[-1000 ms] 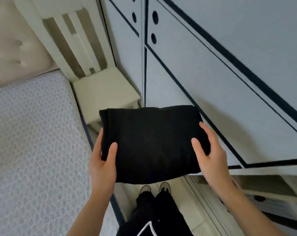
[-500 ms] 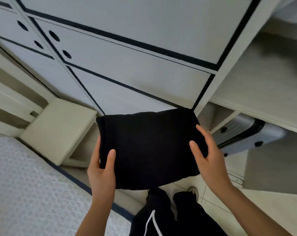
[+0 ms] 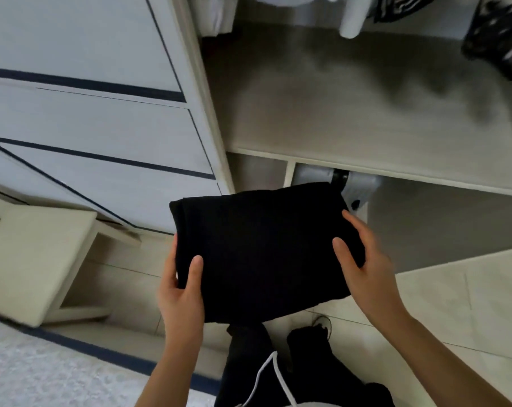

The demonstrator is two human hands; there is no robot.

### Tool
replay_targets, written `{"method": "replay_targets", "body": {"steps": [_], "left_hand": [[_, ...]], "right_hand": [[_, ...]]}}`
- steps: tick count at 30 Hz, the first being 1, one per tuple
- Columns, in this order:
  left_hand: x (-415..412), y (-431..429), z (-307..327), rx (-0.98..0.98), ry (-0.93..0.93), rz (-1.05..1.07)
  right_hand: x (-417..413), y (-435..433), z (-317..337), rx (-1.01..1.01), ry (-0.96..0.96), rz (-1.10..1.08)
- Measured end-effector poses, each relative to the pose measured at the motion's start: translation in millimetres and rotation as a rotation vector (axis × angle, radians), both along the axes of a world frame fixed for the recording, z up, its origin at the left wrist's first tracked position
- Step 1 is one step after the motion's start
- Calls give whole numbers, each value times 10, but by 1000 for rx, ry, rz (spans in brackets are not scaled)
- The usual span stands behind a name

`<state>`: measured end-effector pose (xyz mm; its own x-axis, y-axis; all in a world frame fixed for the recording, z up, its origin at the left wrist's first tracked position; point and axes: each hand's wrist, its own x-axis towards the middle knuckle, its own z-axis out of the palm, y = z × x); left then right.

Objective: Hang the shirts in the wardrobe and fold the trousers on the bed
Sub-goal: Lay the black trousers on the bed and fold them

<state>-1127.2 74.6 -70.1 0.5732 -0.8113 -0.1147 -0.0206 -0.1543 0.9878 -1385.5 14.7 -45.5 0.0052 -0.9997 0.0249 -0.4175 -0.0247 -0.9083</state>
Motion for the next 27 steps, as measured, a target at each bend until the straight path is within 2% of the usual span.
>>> {"method": "replay_targets", "body": {"steps": [11,16,27], "left_hand": [[-1507,-560,92,-92,69,-165],[-1741,-864,218,-136,103,-185],[-2001,-1891,343,-58,122,-353]], "right_hand": [[-1540,-252,-28,-46,48,-160],[-1802,-438,16,-79,30,-224],[-2048,-1007,-23,-65,-50,-466]]}}
